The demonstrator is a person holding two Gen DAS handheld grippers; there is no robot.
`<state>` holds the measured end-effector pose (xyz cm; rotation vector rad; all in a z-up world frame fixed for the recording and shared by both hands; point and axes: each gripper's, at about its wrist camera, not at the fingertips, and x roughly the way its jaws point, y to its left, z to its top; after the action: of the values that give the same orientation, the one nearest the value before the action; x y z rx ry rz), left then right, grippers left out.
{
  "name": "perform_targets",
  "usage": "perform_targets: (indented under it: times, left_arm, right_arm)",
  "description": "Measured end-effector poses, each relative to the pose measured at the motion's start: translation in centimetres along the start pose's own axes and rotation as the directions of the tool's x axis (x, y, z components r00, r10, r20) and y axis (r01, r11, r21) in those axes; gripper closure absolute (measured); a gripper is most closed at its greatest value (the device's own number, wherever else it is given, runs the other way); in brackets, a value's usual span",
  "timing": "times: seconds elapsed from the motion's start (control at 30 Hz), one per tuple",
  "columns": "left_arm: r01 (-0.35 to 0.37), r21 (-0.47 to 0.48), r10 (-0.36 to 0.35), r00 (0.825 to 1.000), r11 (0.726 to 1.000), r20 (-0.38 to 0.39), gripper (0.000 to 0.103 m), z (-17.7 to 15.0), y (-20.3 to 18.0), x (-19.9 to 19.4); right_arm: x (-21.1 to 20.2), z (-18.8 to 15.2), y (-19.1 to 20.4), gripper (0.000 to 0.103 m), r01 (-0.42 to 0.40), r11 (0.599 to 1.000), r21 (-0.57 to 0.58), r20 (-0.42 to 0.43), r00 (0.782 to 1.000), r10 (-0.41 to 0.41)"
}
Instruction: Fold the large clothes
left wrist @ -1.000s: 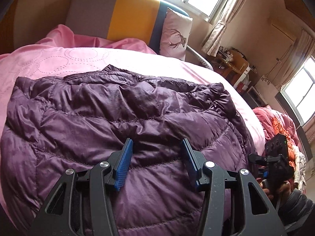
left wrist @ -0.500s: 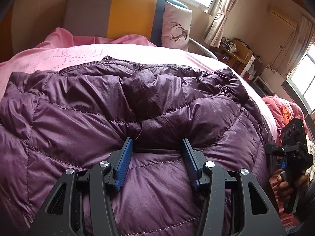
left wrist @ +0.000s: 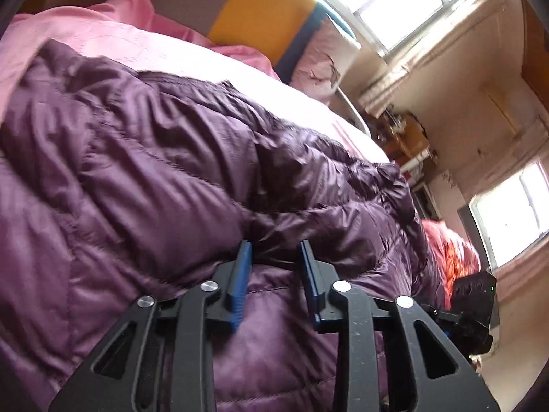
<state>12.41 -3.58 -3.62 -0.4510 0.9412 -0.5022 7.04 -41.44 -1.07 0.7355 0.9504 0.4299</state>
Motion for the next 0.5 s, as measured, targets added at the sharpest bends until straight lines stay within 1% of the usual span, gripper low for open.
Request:
perform_targets:
  times: [0.03, 0.17, 0.3, 0.4, 0.5]
  left_arm:
    - [-0.013, 0.016, 0.013, 1.0, 1.0, -0.004, 0.08, -0.1, -0.1, 0.0]
    - [-0.078, 0.094, 0.08, 0.997, 0.992, -0.01, 0.08, -0.9, -1.4, 0.8]
    - [-0.09, 0.09, 0.092, 0.996, 0.992, -0.017, 0.08, -0.8, -1.1, 1.5]
    - [-0.104, 0.097, 0.106, 0.994, 0.99, -0.015, 0.08, -0.8, -1.1, 1.8]
    - [-0.096, 0.081, 0.098, 0.995, 0.992, -0.015, 0.08, -0.8, -0.9, 2.2]
  right_arm:
    - [-0.2, 0.0, 0.7, 0.061, 0.007, 1.0, -0.017, 0.007, 1.0, -0.007]
    - [-1.0, 0.2, 4.1, 0.064, 0.012, 0.995, -0.095, 0.042, 0.999, -0.008]
    - [-1.4, 0.2, 8.7, 0.065, 0.012, 0.981, -0.196, 0.066, 0.998, 0.001]
    - [-0.7, 0.2, 13.1, 0.066, 0.024, 0.953, -0.303, 0.069, 0.998, -0.004]
    - [0.9, -0.2, 17.5, 0.066, 0.033, 0.912, -0.408, 0.048, 0.999, -0.015]
